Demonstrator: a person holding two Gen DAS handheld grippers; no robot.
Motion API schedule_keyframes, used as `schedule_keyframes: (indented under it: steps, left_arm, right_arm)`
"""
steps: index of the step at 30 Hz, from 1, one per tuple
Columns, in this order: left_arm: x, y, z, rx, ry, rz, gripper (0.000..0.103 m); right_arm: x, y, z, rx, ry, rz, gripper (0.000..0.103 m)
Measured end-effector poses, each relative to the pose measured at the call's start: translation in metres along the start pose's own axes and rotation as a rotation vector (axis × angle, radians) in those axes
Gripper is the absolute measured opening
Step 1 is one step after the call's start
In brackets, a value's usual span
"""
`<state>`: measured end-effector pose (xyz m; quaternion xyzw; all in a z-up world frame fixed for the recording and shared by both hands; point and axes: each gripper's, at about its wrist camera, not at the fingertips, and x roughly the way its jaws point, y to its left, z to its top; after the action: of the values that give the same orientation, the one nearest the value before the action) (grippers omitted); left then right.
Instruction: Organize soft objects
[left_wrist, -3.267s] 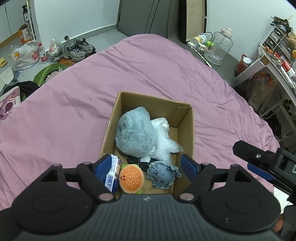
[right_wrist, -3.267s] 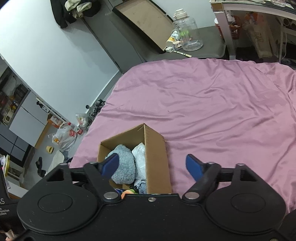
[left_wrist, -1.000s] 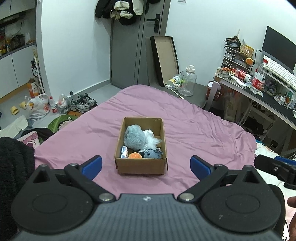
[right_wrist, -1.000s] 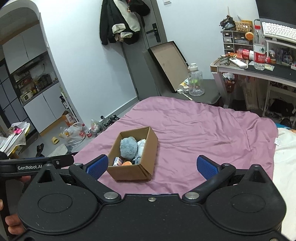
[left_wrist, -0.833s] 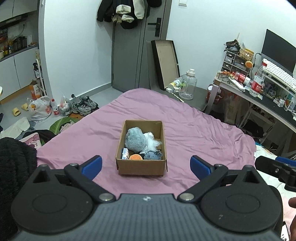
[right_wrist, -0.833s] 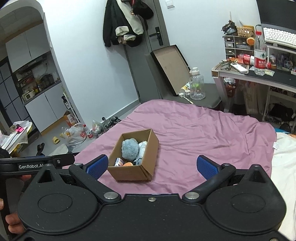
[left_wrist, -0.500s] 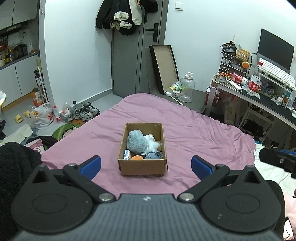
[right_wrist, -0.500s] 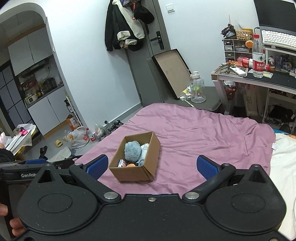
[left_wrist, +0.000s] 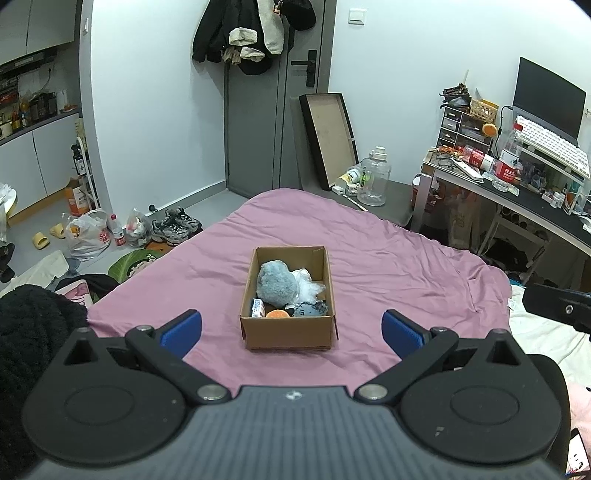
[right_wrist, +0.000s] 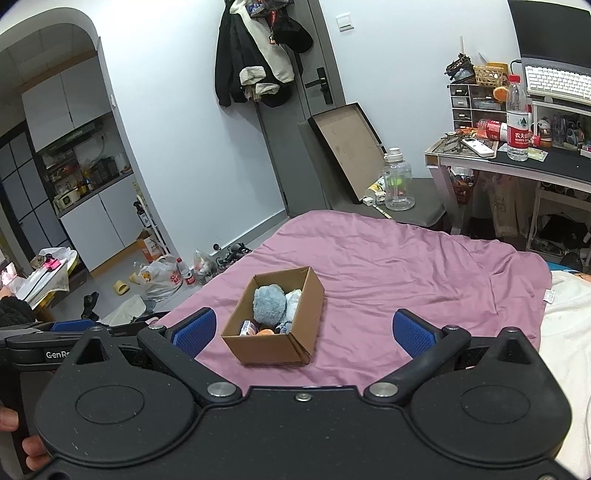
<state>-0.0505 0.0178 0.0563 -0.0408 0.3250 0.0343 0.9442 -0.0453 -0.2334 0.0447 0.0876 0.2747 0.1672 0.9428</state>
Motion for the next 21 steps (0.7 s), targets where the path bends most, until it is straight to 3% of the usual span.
schedule_keyframes:
  steps: [21]
  left_arm:
    - [0.0048, -0.003, -0.0032, -0.008, 0.016, 0.002, 0.103]
  right_arm:
    - [-0.001, -0.0018, -0.0012, 0.001, 0.009, 0.003, 0.103]
